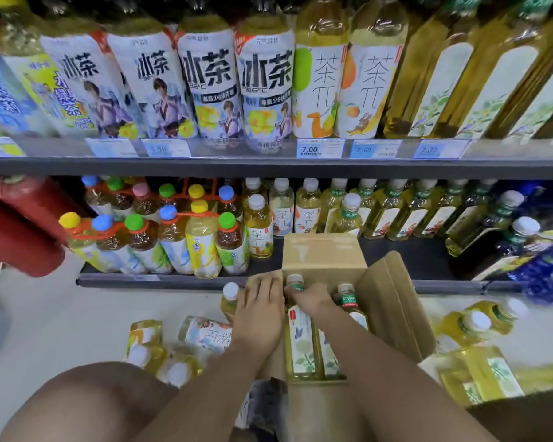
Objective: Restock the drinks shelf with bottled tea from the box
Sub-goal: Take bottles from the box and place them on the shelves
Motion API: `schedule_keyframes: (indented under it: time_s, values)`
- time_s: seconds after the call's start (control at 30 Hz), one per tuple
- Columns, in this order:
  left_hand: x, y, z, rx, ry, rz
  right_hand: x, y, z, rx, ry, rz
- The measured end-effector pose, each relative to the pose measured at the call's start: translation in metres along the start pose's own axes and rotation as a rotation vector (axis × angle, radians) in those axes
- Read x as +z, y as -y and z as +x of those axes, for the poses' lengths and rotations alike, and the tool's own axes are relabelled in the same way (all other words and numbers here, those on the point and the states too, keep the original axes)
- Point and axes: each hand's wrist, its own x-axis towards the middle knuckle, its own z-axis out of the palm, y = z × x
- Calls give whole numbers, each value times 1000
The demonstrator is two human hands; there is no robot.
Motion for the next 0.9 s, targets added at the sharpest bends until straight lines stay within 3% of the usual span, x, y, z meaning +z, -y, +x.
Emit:
schedule_keyframes:
  time_s: [0.13,0.27,0.37,0.47,0.6,0.77,0.9]
  values:
    - [-3,2,-1,12,45,-30,-17,5,-12,-11,45,181]
    - [-24,-4,-8,88,66,-168,-46,14,-43,-144,49,333]
    - [-42,-25,-15,102,192,-255,-63,24,-68,-262,21,366]
    - [-51,-46,-20,-40,226,-367,-73,29,-81,-365,-13,439]
    - [-67,-58,-19,-195,149,-636,-79,39,-94,-442,31,505]
    - [-104,-36,-7,-159,51,-534,-93,46,-93,-480,86,406]
    - [-111,-10,-7,-257,153,-459,-87,26,-77,-437,-128,18]
